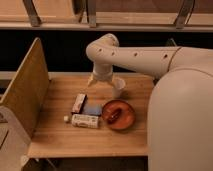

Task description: Push the eraser across the table

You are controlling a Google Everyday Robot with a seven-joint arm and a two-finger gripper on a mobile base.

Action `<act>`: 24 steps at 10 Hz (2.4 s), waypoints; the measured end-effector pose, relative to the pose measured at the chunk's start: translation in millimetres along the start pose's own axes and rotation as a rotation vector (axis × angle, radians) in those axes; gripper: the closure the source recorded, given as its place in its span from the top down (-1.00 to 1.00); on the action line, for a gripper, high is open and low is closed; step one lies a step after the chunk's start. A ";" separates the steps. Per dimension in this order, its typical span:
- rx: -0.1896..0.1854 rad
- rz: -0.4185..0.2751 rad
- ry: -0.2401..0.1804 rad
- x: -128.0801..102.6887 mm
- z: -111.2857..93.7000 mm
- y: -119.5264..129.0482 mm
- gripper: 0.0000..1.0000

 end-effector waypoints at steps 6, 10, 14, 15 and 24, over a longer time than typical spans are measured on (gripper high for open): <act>0.000 0.000 0.000 0.0 0.0 0.0 0.60; 0.000 0.000 0.000 0.0 -0.1 0.0 0.60; 0.000 0.000 0.000 0.0 -0.1 0.0 0.60; 0.000 0.000 0.000 0.0 -0.1 0.0 0.60; -0.015 -0.046 0.013 2.5 0.6 36.1 -0.72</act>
